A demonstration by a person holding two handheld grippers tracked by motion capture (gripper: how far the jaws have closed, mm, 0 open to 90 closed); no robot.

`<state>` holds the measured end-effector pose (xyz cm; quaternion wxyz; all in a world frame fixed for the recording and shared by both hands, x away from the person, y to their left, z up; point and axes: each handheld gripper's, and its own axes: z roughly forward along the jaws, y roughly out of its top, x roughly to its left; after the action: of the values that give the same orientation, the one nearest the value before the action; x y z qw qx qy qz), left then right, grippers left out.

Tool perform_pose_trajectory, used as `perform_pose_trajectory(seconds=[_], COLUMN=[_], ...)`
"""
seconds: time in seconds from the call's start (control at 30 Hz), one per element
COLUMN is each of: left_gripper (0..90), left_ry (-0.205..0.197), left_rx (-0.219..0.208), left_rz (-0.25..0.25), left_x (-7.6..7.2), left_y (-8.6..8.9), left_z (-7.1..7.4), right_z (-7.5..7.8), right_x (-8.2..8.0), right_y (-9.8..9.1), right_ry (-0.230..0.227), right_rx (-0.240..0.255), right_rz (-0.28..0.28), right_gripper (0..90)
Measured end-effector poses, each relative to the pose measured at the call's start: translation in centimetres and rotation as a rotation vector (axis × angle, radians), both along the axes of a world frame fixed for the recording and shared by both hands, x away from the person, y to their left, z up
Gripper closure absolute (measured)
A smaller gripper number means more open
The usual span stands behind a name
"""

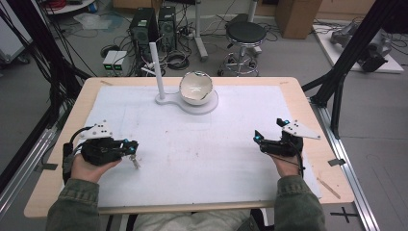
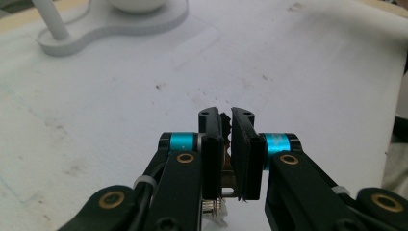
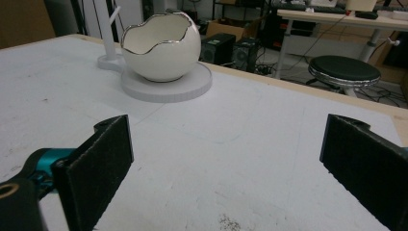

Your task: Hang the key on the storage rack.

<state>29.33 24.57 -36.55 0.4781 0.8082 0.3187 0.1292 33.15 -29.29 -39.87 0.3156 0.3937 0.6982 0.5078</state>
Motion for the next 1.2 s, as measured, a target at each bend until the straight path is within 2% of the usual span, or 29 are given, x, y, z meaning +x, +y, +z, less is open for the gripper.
perform_pose_trajectory(seconds=[0.07, 0.27, 0.33, 0.6, 0.87, 0.9, 1.0, 1.13, 1.2], left_gripper=[82.6, 82.6, 82.6, 82.6, 82.6, 82.6, 82.6, 82.6, 82.6], left_ry=[-0.022, -0.031, -0.034, -0.070, -0.096, -0.100, -0.105, -0.115, -0.117], left_rx=[-0.015, -0.049, -0.048, -0.074, -0.053, -0.059, -0.056, -0.076, -0.068], left_rz=[0.017, 0.042, 0.044, 0.065, 0.090, 0.094, 0.108, 0.117, 0.121], left_x=[0.0, 0.5, 0.6, 1.7, 3.1, 3.5, 3.9, 4.6, 5.1], left_y=[-0.2, 0.2, 0.2, 0.0, -0.2, -0.2, -0.2, -0.2, -0.2], left_z=[0.3, 0.8, 0.9, 3.5, 5.4, 5.9, 6.4, 7.1, 7.4], right_z=[0.0, 0.0, 0.0, 0.1, 0.1, 0.1, 0.1, 0.1, 0.1], right_x=[0.0, -0.1, -0.1, -0.1, -0.2, -0.2, -0.2, -0.2, -0.2], right_y=[-0.1, -0.3, -0.4, -0.6, -0.6, -0.6, -0.7, -0.7, -0.7], right_ry=[0.012, 0.027, 0.027, 0.025, 0.028, 0.028, 0.023, 0.025, 0.027], right_rx=[0.024, 0.054, 0.058, 0.082, 0.088, 0.091, 0.092, 0.097, 0.100], right_rz=[-0.005, -0.010, -0.011, -0.026, -0.031, -0.034, -0.035, -0.035, -0.034], right_gripper=[3.1, 3.1, 2.7, 2.0, 1.5, 1.5, 1.6, 1.5, 1.5])
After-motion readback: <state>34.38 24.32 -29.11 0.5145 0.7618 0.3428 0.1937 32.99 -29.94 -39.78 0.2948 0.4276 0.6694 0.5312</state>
